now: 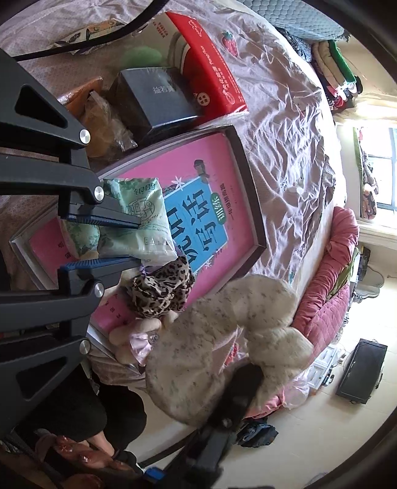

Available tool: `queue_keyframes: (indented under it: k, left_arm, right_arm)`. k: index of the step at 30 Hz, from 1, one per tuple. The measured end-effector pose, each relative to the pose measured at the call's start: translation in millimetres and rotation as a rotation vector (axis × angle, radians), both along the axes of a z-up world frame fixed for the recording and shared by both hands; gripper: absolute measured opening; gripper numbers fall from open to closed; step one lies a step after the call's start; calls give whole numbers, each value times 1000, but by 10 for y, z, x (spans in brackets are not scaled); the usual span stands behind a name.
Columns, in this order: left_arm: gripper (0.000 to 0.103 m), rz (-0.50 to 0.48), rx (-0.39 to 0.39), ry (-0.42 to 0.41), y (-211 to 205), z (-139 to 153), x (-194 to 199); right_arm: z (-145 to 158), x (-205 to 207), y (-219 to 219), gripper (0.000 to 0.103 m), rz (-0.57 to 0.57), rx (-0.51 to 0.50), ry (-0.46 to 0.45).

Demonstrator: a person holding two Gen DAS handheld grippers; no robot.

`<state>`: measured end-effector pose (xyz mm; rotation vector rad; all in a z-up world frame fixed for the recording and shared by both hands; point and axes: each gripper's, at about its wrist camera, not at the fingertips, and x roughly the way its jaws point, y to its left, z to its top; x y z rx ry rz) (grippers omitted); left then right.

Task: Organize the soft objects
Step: 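Carry the wipe pack with the left gripper while the right lifts the scrunchie over the pink tray, then lower the wipe pack onto the tray and open the left gripper while the right releases the scrunchie there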

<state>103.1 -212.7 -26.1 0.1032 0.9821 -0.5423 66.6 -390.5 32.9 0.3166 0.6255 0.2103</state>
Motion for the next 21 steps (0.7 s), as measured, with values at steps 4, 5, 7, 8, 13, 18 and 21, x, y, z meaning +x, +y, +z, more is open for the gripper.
queue_keyframes:
  k: [4,5,7,8,13,18,21]
  left_arm:
    - [19,-4,14,2,-31,-49,3]
    - [19,-6,17,1,-39,-57,1]
    - [19,-7,20,2,-53,-68,5]
    - [19,-9,23,0,-58,-71,3]
    - [19,-10,27,-1,-87,-87,6]
    - [19,-11,29,-1,-98,-93,0]
    - [19,-11,27,0,-100,-97,-1]
  right_arm:
    - [-275,85,-83,7,-32,15,85]
    - [-334,93,-94,7,-41,9,101]
    - [-442,111,-124,7,-56,0,127]
    - [-474,125,-140,7,-61,-2,136]
    - [-672,173,-151,8,-94,-103,197]
    - [-804,203,-118,11,-89,-157,230]
    - [-833,219,-115,15,-86,-158,242]
